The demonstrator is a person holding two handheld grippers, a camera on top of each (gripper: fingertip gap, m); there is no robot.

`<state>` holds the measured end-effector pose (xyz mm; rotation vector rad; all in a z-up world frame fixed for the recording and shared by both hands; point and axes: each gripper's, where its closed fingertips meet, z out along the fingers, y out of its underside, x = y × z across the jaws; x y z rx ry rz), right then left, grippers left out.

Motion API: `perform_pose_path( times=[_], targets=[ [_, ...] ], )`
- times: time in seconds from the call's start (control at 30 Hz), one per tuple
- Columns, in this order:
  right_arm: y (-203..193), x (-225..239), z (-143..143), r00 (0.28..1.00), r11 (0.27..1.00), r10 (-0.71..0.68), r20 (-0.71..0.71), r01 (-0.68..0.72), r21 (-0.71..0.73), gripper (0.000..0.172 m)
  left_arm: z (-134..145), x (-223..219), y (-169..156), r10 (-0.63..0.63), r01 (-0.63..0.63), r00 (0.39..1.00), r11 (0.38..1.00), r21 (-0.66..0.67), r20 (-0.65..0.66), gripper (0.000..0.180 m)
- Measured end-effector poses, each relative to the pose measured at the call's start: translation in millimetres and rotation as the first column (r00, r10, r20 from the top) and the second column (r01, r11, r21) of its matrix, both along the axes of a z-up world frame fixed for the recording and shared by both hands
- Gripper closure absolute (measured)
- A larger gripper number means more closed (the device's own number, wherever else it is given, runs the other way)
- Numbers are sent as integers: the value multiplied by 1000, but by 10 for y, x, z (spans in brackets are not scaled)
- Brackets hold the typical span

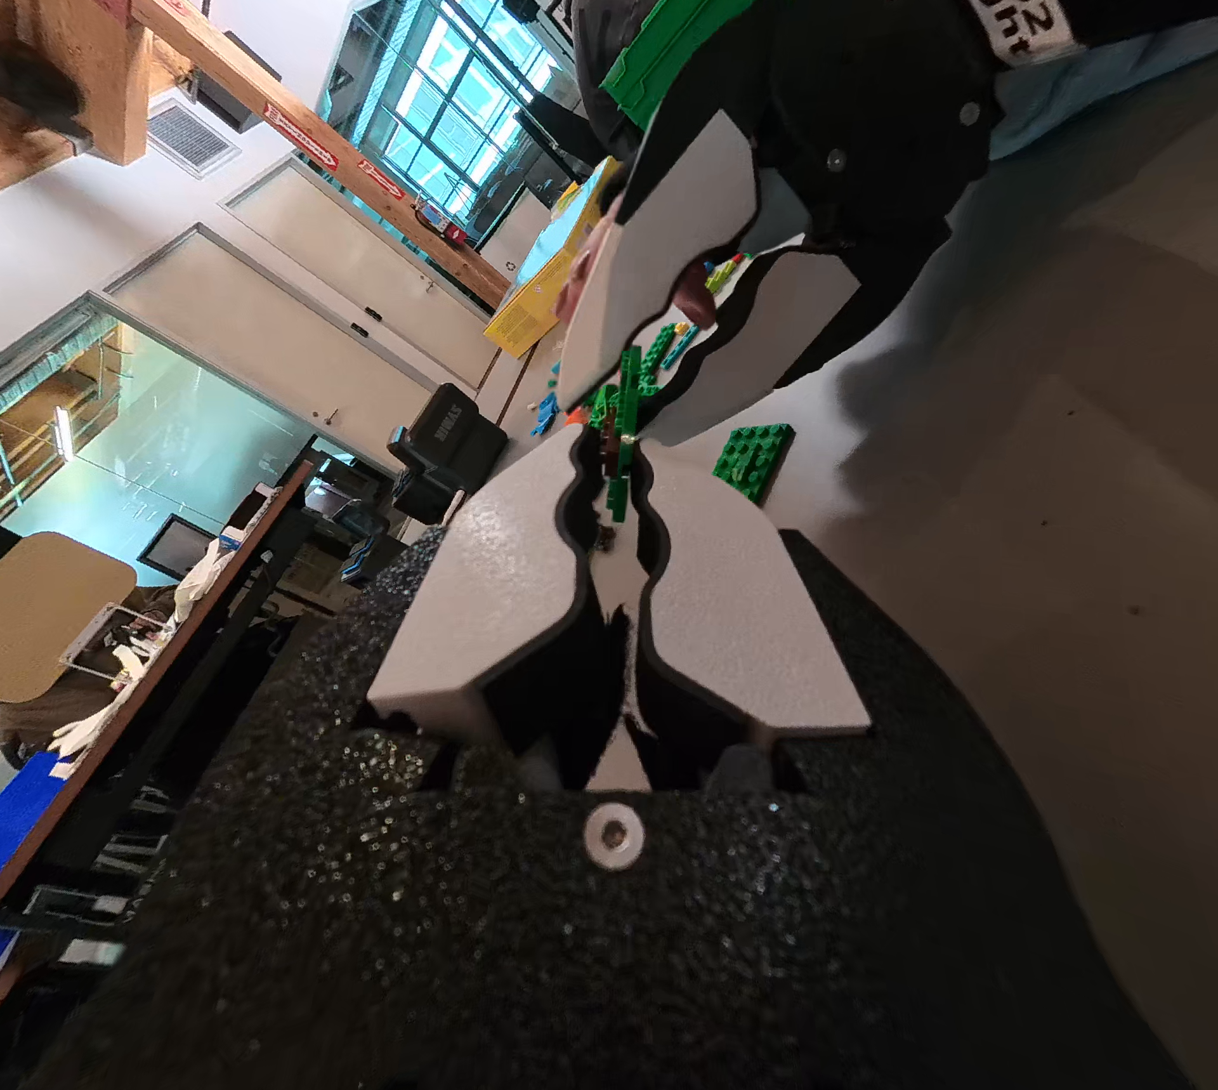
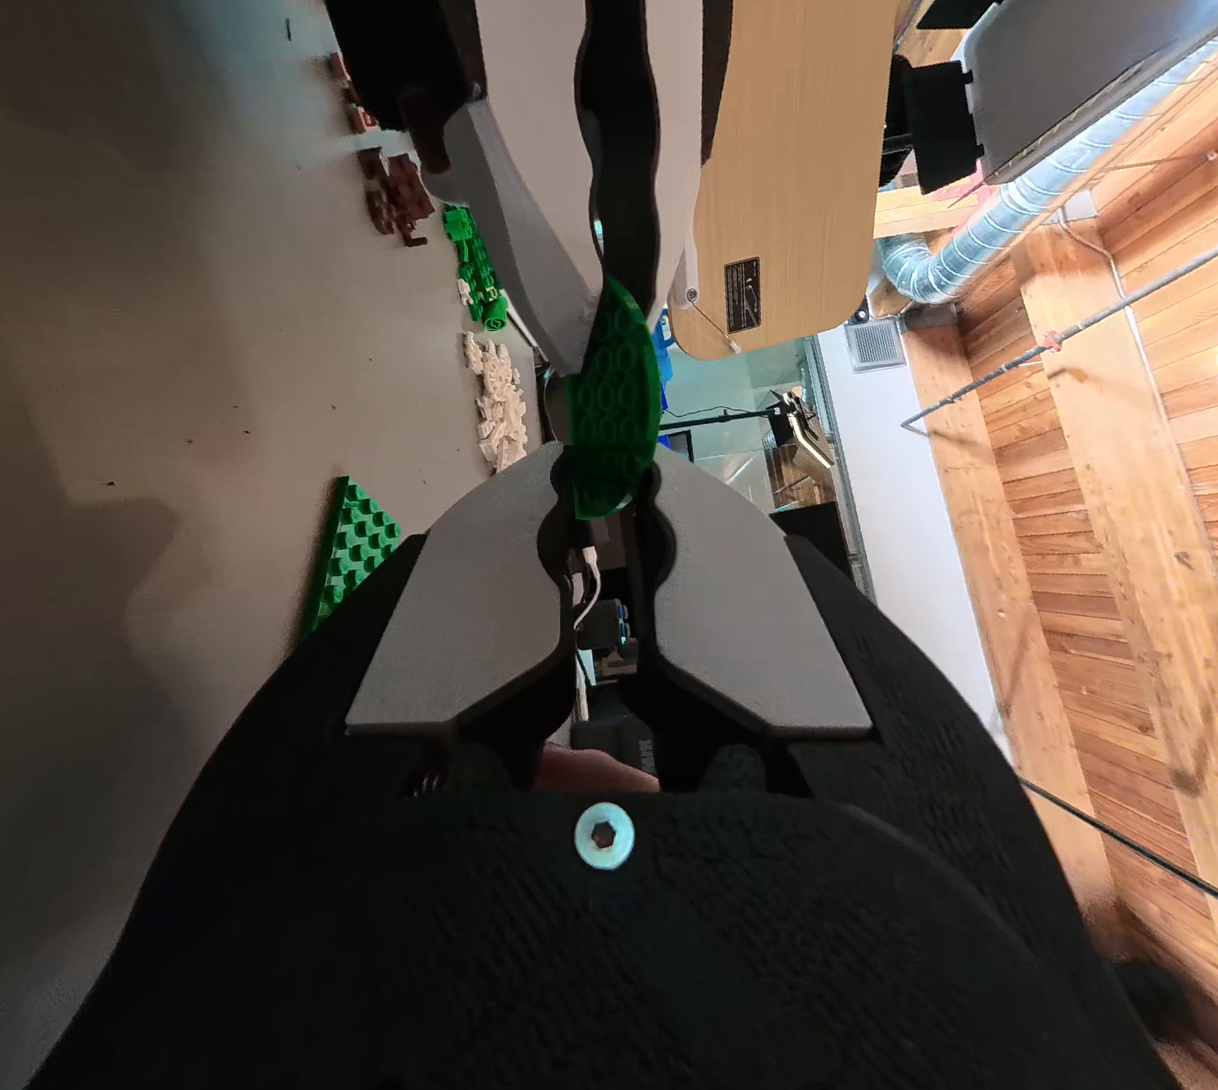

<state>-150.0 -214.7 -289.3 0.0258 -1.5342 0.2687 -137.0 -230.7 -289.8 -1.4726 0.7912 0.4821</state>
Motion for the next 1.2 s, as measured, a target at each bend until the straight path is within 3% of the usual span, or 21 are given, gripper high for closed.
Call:
perform_pose_path(
  times=[0.03,0.17,0.33,0.47,0.53,0.7,1.0,1.2],
  targets=[
    [0,-1,3,1000,1000,-1,-2,1,1,156,7,-2,2,0,0,1000,1000,1,19,172],
    [66,-20,65,998,998,-47,-51,49,42,165,-4,14,40,-18,39,962,996,-74,271,162],
    [145,-22,198,978,984,-111,-177,134,121,169,47,-20,56,-18,118,810,984,-133,586,149],
    [190,2,305,962,978,-134,-240,168,126,169,137,-82,43,-28,152,704,982,-111,710,143],
    [186,12,326,959,979,-131,-251,165,121,169,148,-108,41,-26,133,720,986,-101,694,147],
    [180,10,319,961,981,-127,-246,158,110,169,206,-213,28,51,-55,901,998,-4,431,179],
    [195,-2,281,966,983,-127,-224,152,99,169,244,-233,16,115,-133,969,989,69,218,180],
    [187,-10,243,970,984,-122,-212,146,105,169,274,-231,13,123,-140,975,987,81,185,180]
  ],
)
